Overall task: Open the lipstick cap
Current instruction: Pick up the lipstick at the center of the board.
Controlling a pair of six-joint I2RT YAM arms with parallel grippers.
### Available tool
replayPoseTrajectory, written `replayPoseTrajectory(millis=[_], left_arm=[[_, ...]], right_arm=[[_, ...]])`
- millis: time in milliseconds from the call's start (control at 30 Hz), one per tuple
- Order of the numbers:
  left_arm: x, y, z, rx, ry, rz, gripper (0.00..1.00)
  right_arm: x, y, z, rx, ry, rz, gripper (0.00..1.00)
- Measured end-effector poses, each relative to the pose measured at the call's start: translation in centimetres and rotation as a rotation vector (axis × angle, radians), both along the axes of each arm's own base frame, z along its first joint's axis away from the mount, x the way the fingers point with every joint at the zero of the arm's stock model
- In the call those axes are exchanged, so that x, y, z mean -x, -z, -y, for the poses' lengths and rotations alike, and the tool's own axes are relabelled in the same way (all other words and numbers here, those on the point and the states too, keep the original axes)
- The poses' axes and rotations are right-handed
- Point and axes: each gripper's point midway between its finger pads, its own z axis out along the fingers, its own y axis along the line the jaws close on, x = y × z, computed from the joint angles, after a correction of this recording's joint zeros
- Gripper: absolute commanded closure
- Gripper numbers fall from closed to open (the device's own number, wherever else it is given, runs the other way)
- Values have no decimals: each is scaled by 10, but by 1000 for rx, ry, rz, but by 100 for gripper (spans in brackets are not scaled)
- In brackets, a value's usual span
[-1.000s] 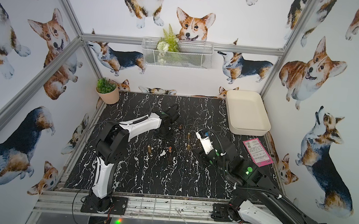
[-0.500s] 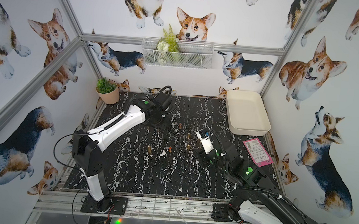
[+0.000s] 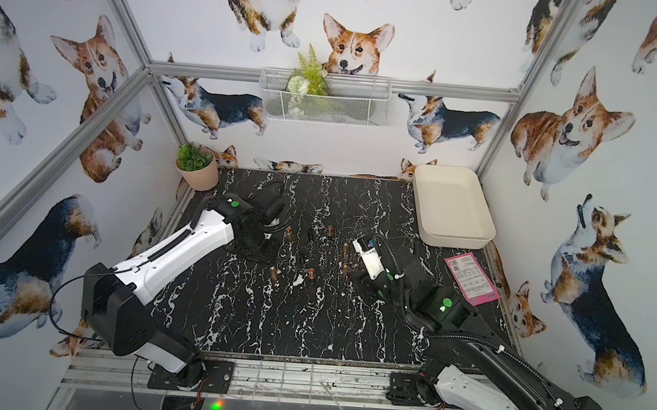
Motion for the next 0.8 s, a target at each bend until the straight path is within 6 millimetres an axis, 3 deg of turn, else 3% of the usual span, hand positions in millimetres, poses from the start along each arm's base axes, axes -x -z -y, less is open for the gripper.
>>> replayPoseTrajectory(millis=[67,267,500,800], left_arm=[[2,10,-2,1,-10,-20,51],[-2,36,-3,10,-28,-48,52],[-14,50,4,40,-37,-47,48],[-25,74,9,28,-36,-80,52]], right_arm=[[0,0,-1,-2,-1,1,51],[-1,0,-1,-2,-1,1,51],[-1,4,-1,5,-1,-5,51],[0,5,-1,7,-2,-6,51]])
